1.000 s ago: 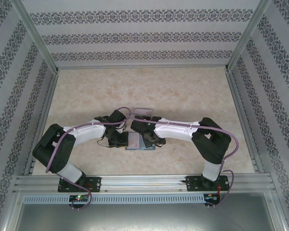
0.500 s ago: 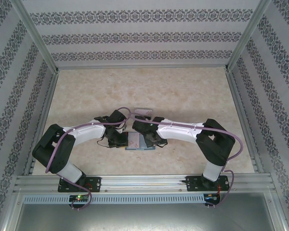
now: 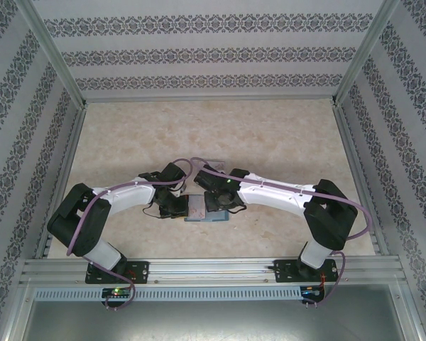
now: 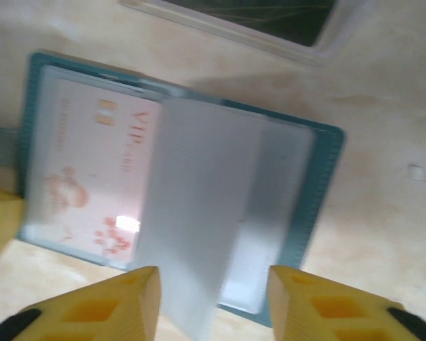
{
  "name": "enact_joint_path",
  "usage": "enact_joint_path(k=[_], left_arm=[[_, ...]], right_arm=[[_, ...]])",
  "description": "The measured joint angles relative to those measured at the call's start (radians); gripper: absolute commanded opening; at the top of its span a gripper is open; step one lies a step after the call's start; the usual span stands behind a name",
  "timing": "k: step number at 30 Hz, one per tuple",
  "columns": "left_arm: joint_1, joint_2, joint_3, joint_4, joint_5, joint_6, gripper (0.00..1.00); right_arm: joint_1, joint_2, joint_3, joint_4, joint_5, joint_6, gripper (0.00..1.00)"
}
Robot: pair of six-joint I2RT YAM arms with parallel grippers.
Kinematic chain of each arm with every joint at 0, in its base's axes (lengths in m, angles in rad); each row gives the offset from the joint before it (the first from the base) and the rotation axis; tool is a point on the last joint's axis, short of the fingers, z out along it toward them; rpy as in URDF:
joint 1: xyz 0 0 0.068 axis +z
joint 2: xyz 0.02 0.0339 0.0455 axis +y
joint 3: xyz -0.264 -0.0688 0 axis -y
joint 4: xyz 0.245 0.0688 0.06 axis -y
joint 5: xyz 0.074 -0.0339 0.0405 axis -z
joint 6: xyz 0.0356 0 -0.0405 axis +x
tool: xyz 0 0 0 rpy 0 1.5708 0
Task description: Take the credit cards out of the card holder
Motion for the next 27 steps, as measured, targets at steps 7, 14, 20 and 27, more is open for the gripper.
enact_joint_path(k=[7, 14, 20, 27], left_arm=[[0.0, 0.0, -0.002, 0.003, 0.0, -0.002, 0.01], [0.0, -0.001, -0.002, 0.003, 0.0, -0.002, 0.01], [0.0, -0.001, -0.002, 0.003, 0.0, -0.002, 0.01], [0.0, -0.001, -0.002, 0.003, 0.0, -0.001, 0.01]], right_arm=[[-0.002, 0.018, 0.0, 0.125, -0.103, 0.023, 0.22], [-0.034, 0.071, -0.05, 0.234, -0.169, 0.037, 0.2], [-0.065, 0.092, -0.108, 0.246, -0.164, 0.046, 0.19], [-0.072, 0.093, -0.127, 0.256, -0.163, 0.046, 0.2]])
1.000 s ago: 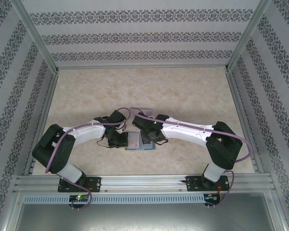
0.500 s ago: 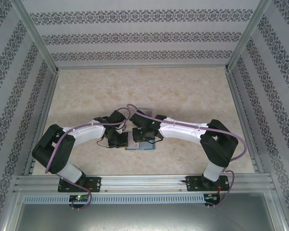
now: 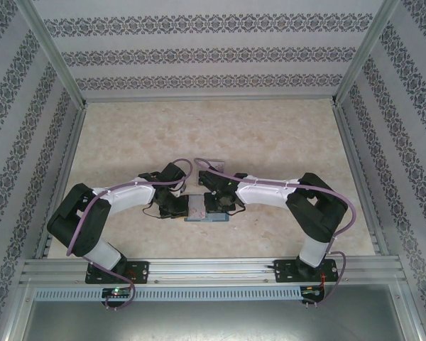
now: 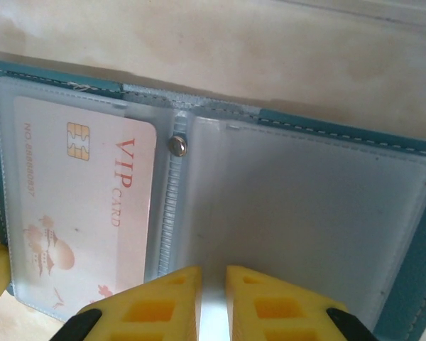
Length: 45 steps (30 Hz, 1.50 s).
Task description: Take the credit cards out of the card holder
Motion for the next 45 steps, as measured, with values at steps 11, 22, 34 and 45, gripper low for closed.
enact_joint_path(k=[11, 22, 34, 45], left_arm=[[0.0, -0.018, 0.011, -0.006, -0.001, 0.0, 0.01], [0.0, -0.025, 0.047, -0.008, -0.02, 0.0, 0.0], [0.0, -0.006, 0.049, -0.007, -0.018, 0.0, 0.0], [0.0, -0.003, 0.049, -0.005, -0.015, 0.0, 0.0]], right_arm=[[0.0, -0.031, 0.0, -0.012, 0.0, -0.004, 0.22], [0.0, -0.066, 0.009, -0.015, -0.025, -0.031, 0.22], [0.002, -0.047, 0.018, 0.051, -0.104, -0.007, 0.2], [0.002, 0.019, 0.027, 0.127, -0.134, 0.075, 0.22]])
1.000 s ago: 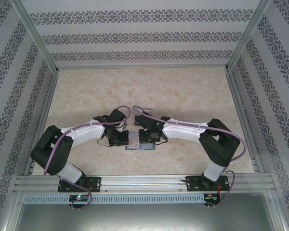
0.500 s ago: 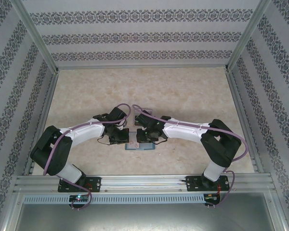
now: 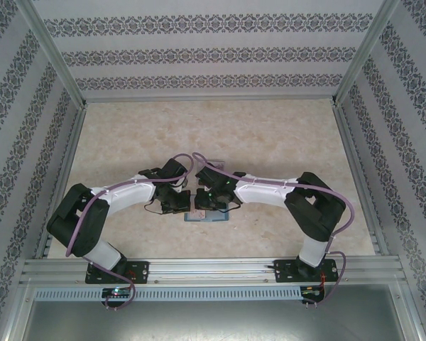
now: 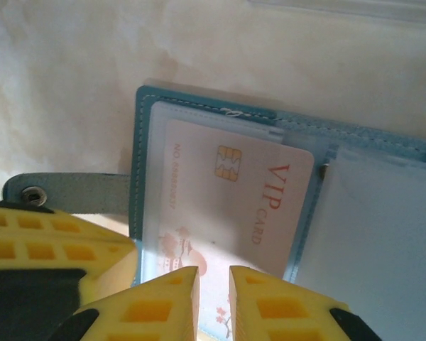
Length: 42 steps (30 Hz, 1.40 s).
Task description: Take the credit cards out of the card holder
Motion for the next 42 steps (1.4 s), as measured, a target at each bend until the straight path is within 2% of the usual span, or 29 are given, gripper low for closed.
enact_joint_path(k=[7, 17, 28, 42], left_arm=[[0.0, -0.003, 0.0, 0.029, 0.05, -0.024, 0.0], [0.001, 0.05, 0.002, 0.079, 0.097, -0.05, 0.0], [0.002, 0.055, 0.006, 0.071, 0.093, -0.048, 0.0], [0.001, 0.068, 0.048, 0.042, 0.066, -0.048, 0.0]], right_arm=[[-0.009, 0.005, -0.01, 0.042, -0.004, 0.023, 0.23], [-0.028, 0.008, -0.047, 0.063, -0.014, 0.035, 0.31], [-0.029, 0.004, -0.054, 0.067, -0.007, 0.037, 0.36], [-0.04, -0.035, -0.062, 0.086, -0.015, 0.037, 0.36]])
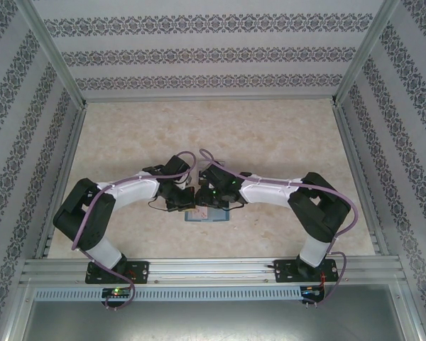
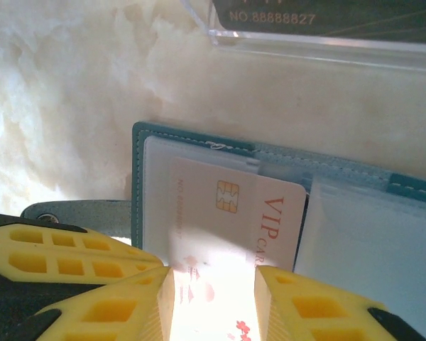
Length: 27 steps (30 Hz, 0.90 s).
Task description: Take the credit cards out of the card holder
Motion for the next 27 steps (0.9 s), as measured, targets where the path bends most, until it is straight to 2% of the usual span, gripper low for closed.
enact_joint_path(k=[27], left_arm=[[-0.008, 0.07, 0.061, -0.038, -0.034, 0.027, 0.0]], right_arm=[[-0.014, 0.009, -0.045, 0.033, -0.012, 0.001, 0.32]])
